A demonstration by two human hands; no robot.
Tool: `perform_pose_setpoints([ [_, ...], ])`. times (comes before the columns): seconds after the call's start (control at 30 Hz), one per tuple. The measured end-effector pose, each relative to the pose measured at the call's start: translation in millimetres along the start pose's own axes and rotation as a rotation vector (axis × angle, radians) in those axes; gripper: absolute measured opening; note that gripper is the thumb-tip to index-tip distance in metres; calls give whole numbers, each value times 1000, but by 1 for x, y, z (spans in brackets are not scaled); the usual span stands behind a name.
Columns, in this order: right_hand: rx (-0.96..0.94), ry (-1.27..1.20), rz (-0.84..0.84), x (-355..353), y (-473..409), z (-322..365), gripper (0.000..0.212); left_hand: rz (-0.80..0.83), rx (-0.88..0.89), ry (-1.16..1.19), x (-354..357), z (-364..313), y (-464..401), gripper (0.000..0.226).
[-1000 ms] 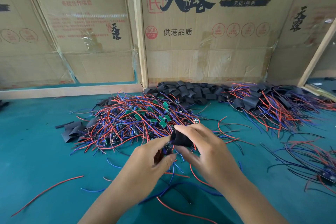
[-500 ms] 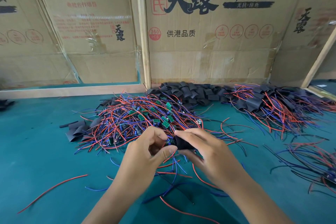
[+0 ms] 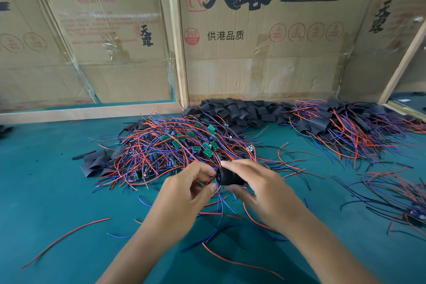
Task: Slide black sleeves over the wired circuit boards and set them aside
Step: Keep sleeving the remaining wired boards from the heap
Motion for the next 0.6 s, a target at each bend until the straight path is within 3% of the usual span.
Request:
perform_pose_setpoints([
  [0.3,28,-7,5,3,1,0,44,-29,76,-52,-5,-14,2,17],
  [0.6,39,-31,33,6,2,0,44,-18,117,-104,-4,-19,2,19],
])
Point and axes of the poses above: each hand's wrist, its own y-axis away from the middle knuckle, its own x-axis out of the palm, z = x × y, the point moved 7 cm from there along -y, towards the middle knuckle, and after that the axes turned 6 degrees about -z, right-handed, at the moved point
